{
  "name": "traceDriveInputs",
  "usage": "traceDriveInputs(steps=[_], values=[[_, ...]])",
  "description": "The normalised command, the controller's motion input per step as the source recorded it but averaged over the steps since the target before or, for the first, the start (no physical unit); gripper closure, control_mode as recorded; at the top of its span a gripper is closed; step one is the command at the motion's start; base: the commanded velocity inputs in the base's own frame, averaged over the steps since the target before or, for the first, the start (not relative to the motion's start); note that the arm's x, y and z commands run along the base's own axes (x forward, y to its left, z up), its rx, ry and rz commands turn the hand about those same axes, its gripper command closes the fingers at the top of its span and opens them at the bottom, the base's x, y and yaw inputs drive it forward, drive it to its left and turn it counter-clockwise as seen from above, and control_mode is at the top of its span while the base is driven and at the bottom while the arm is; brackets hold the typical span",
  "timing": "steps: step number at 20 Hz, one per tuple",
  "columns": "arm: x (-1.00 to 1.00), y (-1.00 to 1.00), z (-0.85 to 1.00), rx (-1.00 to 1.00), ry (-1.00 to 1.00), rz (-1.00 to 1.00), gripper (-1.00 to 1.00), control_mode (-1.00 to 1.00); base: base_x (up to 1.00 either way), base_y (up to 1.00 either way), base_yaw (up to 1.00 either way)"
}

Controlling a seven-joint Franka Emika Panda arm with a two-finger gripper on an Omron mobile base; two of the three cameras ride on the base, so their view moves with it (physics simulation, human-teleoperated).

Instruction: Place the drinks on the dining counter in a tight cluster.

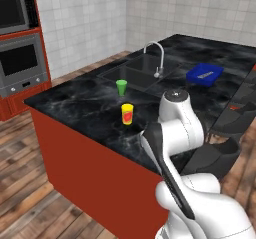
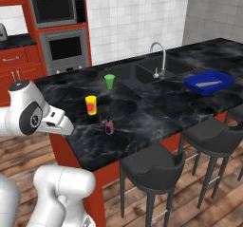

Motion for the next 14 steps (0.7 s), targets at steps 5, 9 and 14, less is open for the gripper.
traceDriveInputs(steps=[5, 9, 14], values=[[0.0, 0.0, 0.0, 0.0, 0.0, 0.0, -1.0, -1.0, 0.0, 0.0, 0.0], [-0.06, 0.0, 0.0, 0.0, 0.0, 0.0, -1.0, -1.0, 0.0, 0.0, 0.0], [-0.11, 0.03, -0.04, 0.02, 0.0, 0.01, -1.0, 1.0, -0.69, 0.66, 0.31]])
